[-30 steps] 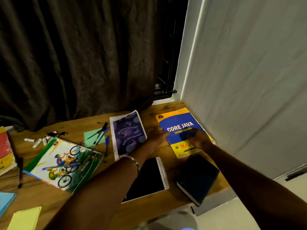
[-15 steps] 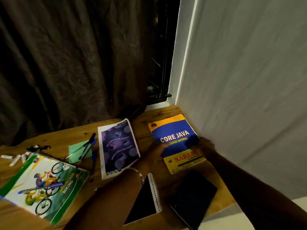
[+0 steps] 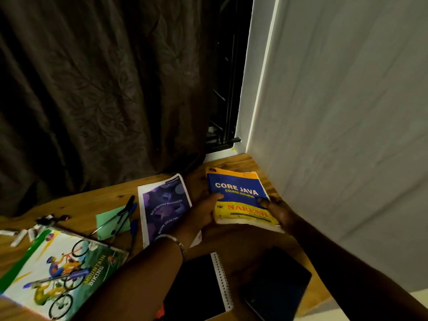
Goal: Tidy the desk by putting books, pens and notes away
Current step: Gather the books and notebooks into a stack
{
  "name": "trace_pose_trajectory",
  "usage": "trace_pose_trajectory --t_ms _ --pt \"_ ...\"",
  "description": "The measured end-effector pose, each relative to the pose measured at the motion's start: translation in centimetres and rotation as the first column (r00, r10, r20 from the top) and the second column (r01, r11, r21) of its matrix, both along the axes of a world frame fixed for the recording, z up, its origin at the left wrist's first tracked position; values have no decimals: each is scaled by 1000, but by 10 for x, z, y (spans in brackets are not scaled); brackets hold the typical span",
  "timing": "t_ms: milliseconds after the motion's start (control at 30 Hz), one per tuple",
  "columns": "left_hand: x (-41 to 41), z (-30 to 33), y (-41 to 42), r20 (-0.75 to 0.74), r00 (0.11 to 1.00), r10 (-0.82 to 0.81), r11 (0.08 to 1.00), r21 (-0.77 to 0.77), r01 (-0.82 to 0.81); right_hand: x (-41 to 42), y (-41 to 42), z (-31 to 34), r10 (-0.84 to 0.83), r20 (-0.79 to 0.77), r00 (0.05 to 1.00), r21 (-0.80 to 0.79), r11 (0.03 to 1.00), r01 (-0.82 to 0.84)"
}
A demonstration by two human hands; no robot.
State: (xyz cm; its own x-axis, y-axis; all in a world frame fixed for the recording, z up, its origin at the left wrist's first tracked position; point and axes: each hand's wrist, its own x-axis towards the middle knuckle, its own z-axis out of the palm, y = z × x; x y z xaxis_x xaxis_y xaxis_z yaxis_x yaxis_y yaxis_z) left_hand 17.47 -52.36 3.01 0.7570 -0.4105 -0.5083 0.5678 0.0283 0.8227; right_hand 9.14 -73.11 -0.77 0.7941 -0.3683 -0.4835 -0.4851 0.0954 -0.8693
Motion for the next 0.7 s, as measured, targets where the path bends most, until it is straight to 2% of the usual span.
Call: trace_pose_trajectory --t_ms 67,133,200,300,367,433,533,700 --pt "9 0 3 21 1000 7 1000 -7 -7 3 -1 3 68 -73 995 165 985 -55" --pt "12 7 6 55 998 -11 999 -42 13 4 4 11 99 -74 992 231 970 -80" --pt "16 15 12 178 983 -50 999 8 49 2 8 20 18 -18 1000 150 989 -15" --pt "25 18 24 456 882 -121 991 99 84 4 4 29 -49 218 975 -92 993 71" --pt "32 11 25 535 838 -108 985 170 18 2 5 34 -29 315 949 -226 968 105" --pt "45 -9 23 622 774 -118 958 276 -76 -4 13 42 -20 382 924 -254 959 126" --pt "26 -2 24 676 730 -101 946 293 -141 -13 21 40 -14 402 916 -274 952 135" --pt "-15 29 31 613 770 -175 947 320 -39 -30 27 26 -86 351 932 -274 943 190"
